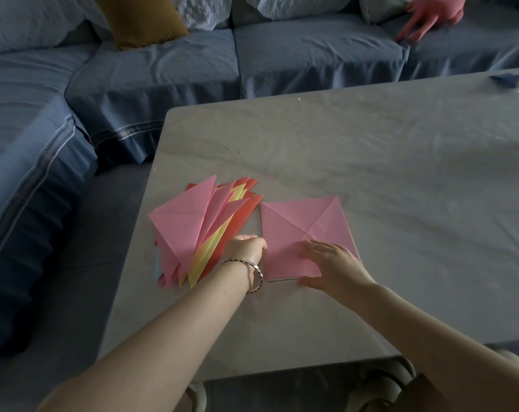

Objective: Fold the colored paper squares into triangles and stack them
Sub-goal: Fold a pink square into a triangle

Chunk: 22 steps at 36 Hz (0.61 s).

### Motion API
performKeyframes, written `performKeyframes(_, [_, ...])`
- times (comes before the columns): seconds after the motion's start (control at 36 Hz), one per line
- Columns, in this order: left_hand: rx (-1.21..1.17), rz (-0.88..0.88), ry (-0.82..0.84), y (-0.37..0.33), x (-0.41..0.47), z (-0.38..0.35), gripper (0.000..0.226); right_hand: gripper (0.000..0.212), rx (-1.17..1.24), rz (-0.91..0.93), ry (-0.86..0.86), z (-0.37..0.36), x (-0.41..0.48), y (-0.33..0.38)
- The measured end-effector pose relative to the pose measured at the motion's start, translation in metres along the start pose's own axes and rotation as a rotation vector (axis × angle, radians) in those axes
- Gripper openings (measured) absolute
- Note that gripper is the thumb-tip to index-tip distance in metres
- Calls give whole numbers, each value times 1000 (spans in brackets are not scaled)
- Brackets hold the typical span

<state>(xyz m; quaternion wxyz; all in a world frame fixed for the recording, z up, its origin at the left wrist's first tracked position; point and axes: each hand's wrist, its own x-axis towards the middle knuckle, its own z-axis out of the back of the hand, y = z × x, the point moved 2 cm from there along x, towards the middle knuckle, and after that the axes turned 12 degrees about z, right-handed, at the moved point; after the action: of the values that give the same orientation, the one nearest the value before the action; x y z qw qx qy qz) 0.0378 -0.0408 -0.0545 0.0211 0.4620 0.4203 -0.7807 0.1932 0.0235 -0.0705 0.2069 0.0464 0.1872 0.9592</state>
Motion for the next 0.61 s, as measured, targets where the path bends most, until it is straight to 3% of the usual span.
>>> performKeyframes(0.42, [-59, -36, 99, -1, -11, 0, 17, 51, 125, 35, -105, -1, -4, -3])
performKeyframes(0.61, [215, -57, 58, -3, -11, -1, 10, 40, 152, 38, -102, 7, -5, -2])
